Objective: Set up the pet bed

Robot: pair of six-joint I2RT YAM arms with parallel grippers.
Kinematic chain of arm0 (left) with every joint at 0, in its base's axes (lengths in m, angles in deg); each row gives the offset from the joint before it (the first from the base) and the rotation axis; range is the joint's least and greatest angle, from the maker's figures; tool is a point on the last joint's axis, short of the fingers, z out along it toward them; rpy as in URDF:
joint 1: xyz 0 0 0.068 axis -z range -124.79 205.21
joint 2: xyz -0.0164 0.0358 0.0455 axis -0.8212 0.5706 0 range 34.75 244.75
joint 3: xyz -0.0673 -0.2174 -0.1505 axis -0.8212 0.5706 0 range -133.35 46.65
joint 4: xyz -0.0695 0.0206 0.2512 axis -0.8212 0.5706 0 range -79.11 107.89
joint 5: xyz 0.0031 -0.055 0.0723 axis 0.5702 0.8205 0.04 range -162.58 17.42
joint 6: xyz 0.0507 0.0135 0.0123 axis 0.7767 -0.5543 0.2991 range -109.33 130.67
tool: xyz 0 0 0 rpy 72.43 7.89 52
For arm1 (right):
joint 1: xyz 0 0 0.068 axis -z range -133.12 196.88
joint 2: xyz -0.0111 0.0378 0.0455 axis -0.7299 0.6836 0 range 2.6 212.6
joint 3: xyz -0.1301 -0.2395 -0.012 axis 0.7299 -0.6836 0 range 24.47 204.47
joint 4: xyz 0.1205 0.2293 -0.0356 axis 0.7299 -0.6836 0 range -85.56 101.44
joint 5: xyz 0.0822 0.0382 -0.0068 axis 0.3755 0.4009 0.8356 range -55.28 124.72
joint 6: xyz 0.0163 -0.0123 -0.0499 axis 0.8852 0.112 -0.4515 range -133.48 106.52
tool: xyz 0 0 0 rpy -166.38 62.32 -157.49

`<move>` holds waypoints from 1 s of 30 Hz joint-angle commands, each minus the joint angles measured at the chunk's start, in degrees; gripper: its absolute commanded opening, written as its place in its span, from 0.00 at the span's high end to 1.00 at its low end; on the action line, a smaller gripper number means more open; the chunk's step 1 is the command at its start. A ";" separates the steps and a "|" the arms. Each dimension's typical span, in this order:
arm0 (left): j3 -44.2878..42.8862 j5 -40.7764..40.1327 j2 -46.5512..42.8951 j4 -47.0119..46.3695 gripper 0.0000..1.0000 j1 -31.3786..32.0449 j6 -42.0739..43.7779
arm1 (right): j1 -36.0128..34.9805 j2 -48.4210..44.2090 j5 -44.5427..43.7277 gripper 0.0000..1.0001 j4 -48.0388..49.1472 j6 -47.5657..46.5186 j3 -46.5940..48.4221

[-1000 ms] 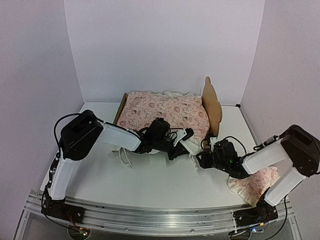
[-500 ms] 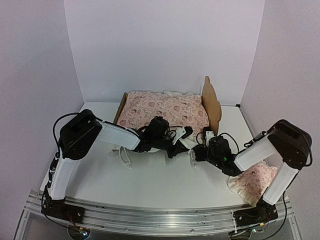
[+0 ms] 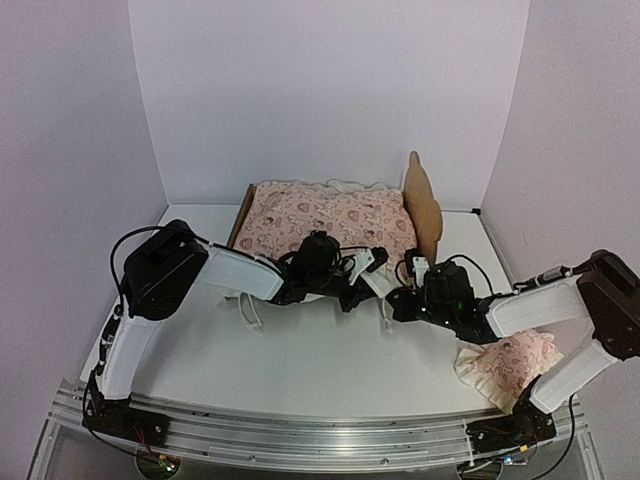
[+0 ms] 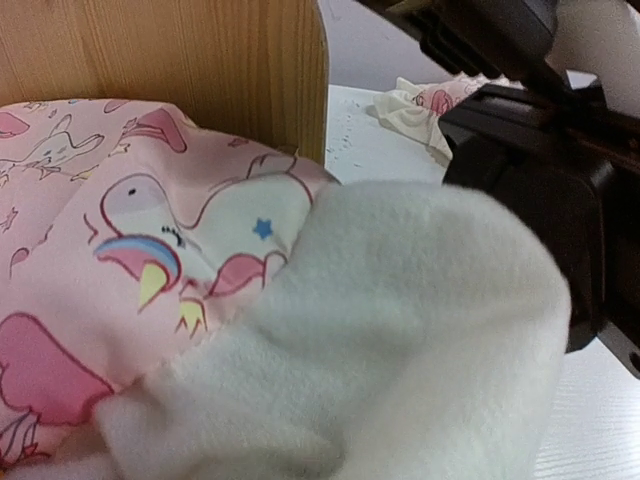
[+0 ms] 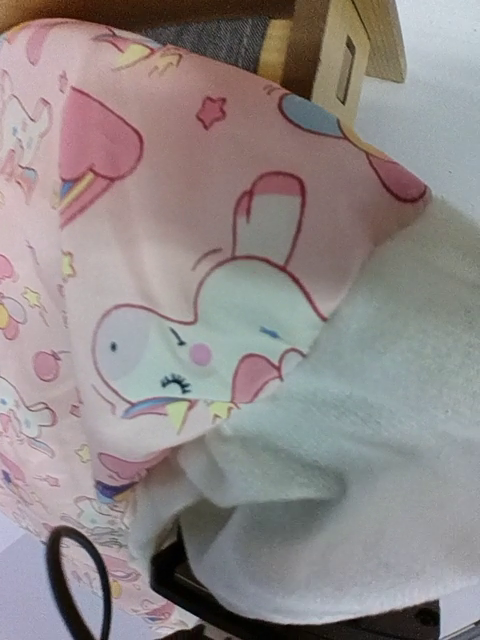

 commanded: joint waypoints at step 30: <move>-5.90 11.35 11.54 -9.89 1.00 -0.89 -15.41 | 0.87 -8.03 13.03 0.59 -37.63 -4.44 13.46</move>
